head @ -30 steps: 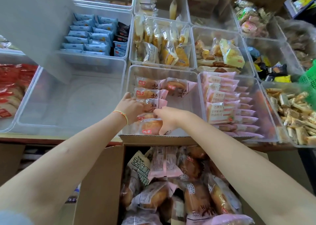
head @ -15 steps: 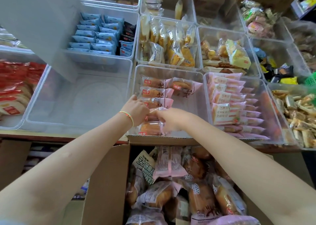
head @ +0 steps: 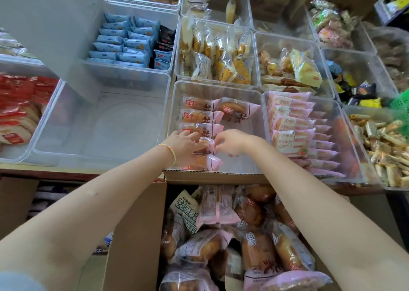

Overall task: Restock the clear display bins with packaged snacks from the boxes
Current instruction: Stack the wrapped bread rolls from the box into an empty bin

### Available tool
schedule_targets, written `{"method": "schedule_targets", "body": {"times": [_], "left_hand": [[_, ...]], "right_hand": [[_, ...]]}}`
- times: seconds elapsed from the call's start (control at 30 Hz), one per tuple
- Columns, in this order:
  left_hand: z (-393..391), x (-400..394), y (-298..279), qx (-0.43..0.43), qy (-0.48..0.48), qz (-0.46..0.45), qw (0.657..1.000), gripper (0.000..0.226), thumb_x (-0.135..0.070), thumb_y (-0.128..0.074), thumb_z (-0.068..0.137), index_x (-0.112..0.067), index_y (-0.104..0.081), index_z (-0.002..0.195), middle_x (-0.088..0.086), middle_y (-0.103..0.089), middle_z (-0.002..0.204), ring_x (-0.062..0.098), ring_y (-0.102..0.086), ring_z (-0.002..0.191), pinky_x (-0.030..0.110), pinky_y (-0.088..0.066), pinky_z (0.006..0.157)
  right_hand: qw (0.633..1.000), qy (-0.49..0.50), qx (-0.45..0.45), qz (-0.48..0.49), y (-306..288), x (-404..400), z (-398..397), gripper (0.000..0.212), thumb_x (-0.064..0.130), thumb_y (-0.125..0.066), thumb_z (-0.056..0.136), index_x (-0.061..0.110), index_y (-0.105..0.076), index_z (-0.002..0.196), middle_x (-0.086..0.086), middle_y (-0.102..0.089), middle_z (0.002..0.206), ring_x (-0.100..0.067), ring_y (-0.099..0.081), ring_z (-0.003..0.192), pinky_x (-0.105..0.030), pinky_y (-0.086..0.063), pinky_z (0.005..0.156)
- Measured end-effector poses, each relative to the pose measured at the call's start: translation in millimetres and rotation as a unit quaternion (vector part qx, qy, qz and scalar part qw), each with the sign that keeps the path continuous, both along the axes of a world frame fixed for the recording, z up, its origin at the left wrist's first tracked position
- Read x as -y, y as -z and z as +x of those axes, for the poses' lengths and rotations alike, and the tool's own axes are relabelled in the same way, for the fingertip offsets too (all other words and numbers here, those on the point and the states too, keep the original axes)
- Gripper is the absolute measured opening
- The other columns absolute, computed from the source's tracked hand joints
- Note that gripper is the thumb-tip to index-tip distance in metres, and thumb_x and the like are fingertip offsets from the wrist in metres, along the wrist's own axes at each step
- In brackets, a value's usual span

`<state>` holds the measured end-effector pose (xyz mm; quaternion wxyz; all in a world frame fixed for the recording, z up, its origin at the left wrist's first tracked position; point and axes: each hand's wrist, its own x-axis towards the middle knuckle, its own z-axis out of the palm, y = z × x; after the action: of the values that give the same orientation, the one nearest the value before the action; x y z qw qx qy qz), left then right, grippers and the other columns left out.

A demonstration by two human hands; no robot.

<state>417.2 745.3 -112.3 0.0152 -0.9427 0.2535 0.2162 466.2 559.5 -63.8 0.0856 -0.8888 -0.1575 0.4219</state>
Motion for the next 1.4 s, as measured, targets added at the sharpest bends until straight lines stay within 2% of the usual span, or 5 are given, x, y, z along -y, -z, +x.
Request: {"method": "schedule_targets", "body": {"times": [0.27,0.63,0.87,1.1,1.4], "left_hand": [[1.6,-7.1,-36.3,-0.002,-0.098,-0.101,0.99,0.037,-0.04,-0.041,0.1,-0.038,-0.056,0.133,-0.007,-0.056,0.139,0.021,-0.052,0.124,0.041,-0.043,0.101],[-97.6,24.7,-121.7,0.088,-0.311,-0.478,0.817,0.032,-0.03,-0.059,0.092,-0.011,-0.067,0.067,0.003,-0.061,0.057,0.015,-0.05,0.05,0.033,-0.046,0.053],[-156.1,45.6,-50.7,-0.108,-0.33,-0.332,0.877,0.025,-0.024,-0.056,0.092,-0.008,-0.074,0.084,0.007,-0.073,0.086,0.023,-0.066,0.083,0.032,-0.05,0.075],[-194.2,49.4,-10.1,-0.241,-0.377,-0.282,0.849,0.028,-0.029,-0.055,0.097,-0.02,-0.07,0.118,0.003,-0.062,0.127,0.022,-0.052,0.122,0.024,-0.037,0.098],[-189.8,37.9,-22.0,-0.231,-0.521,-0.413,0.71,0.023,-0.034,-0.058,0.096,-0.016,-0.072,0.098,0.002,-0.069,0.093,0.021,-0.064,0.089,0.029,-0.049,0.077]], "right_hand": [[1.0,-0.013,-0.01,-0.025,0.7,0.1,-10.5,0.03,0.035,-0.048,0.102,0.017,-0.064,0.118,-0.003,-0.061,0.122,-0.024,-0.057,0.109,-0.038,-0.049,0.091],[0.907,0.206,-0.008,0.368,-112.7,15.8,-128.8,0.022,0.021,-0.049,0.105,0.006,-0.064,0.098,-0.016,-0.071,0.084,-0.032,-0.07,0.069,-0.035,-0.056,0.057],[0.969,0.129,-0.141,0.158,-28.7,28.4,-186.7,0.024,0.008,-0.05,0.093,0.017,-0.069,0.105,-0.001,-0.072,0.108,-0.016,-0.071,0.092,-0.026,-0.058,0.082],[0.994,-0.073,-0.071,-0.033,61.5,25.1,-234.7,0.11,0.028,-0.084,0.066,0.04,-0.02,0.155,-0.006,-0.033,0.157,-0.032,-0.041,0.136,-0.046,-0.045,0.106],[0.977,0.089,-0.109,0.158,18.1,28.0,-209.1,0.029,0.042,-0.075,0.079,0.03,-0.067,0.105,0.009,-0.069,0.1,-0.012,-0.065,0.092,-0.029,-0.054,0.078]]}}
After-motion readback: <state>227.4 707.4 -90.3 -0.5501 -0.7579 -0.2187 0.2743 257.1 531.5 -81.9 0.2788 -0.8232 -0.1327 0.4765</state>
